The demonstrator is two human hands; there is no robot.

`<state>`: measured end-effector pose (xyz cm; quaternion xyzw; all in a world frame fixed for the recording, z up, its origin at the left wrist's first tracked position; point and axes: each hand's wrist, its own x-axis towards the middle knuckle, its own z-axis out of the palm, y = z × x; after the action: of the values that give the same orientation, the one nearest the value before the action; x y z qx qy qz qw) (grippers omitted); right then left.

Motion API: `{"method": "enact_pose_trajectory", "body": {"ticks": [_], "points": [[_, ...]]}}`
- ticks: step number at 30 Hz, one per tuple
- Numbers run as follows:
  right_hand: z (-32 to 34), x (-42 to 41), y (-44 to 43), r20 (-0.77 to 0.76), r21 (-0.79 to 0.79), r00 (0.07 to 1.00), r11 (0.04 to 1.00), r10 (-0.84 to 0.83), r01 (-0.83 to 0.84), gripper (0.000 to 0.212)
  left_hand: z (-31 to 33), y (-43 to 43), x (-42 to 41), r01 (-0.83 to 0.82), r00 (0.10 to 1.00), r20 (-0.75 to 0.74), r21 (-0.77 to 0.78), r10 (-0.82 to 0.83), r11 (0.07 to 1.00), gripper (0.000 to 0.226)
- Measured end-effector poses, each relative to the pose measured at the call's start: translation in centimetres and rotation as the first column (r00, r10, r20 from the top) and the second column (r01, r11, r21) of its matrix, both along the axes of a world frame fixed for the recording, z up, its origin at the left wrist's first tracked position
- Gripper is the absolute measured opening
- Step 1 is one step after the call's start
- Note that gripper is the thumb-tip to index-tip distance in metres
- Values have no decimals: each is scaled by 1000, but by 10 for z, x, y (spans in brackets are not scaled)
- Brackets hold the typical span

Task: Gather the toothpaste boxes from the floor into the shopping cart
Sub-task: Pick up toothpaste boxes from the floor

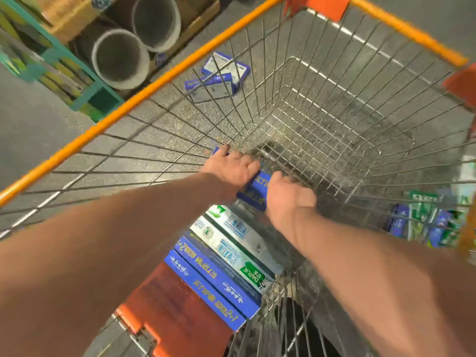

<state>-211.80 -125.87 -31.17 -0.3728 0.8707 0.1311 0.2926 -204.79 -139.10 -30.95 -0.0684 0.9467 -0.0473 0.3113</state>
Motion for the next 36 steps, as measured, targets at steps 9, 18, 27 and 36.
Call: {"method": "enact_pose_trajectory", "body": {"ticks": [9,18,27,36], "points": [[-14,2,10,15,-24,995,995,95,-94,27,-17,-6,9,107,994,-8,112,-106,988,102],[-13,10,13,124,102,988,989,96,-109,52,-13,7,18,138,987,58,155,-148,978,109],[16,13,20,118,100,987,987,111,-123,47,18,23,33,34,996,70,178,-47,983,128],[170,-11,35,27,-145,966,957,256,-249,77,175,31,47,-160,987,-2,102,161,982,112]]}}
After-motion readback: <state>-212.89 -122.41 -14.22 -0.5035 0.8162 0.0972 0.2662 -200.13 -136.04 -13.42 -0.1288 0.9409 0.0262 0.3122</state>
